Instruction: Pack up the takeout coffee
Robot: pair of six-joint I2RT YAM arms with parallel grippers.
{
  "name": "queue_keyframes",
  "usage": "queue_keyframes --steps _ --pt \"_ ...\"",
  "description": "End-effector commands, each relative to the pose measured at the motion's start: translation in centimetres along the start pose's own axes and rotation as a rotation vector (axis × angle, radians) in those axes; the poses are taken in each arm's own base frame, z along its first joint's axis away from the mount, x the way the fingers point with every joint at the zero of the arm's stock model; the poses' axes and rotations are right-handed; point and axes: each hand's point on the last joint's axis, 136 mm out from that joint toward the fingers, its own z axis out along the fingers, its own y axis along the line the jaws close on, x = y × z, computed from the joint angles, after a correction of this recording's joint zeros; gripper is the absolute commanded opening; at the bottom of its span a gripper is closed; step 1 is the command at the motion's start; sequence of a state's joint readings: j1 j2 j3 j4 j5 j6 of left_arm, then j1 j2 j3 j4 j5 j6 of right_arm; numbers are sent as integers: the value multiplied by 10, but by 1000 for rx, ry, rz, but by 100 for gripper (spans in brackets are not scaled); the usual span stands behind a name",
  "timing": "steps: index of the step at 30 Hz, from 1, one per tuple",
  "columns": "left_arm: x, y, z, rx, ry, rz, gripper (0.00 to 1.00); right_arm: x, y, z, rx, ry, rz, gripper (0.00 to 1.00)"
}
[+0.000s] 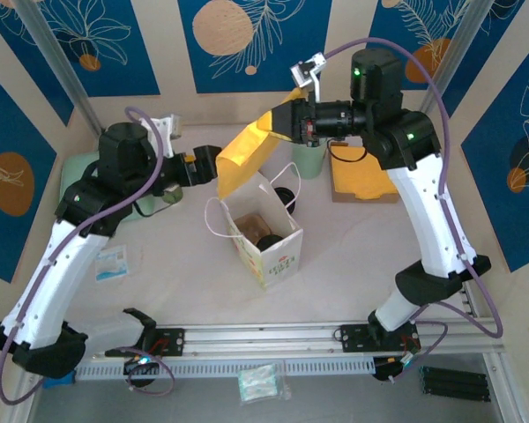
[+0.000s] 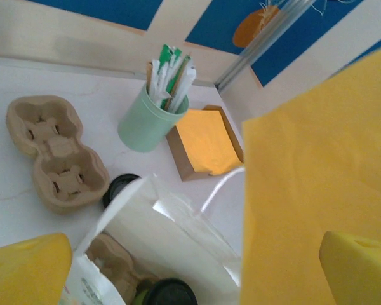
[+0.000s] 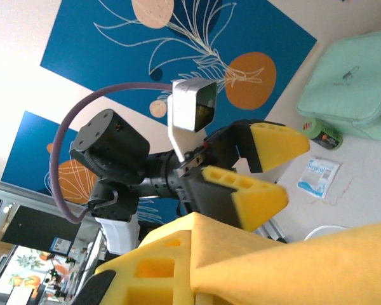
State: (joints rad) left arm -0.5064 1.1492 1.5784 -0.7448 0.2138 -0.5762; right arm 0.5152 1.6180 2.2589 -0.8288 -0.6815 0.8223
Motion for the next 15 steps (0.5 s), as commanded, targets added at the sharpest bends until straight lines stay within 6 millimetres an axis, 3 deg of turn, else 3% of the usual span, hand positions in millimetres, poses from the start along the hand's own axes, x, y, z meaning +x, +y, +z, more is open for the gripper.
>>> queue_keyframes --steps 1,15 --pt "13 -10 -8 84 32 -35 99 9 0 6 -16 55 0 0" --pt "39 -24 -4 214 104 -99 99 23 -30 40 3 157 72 0"
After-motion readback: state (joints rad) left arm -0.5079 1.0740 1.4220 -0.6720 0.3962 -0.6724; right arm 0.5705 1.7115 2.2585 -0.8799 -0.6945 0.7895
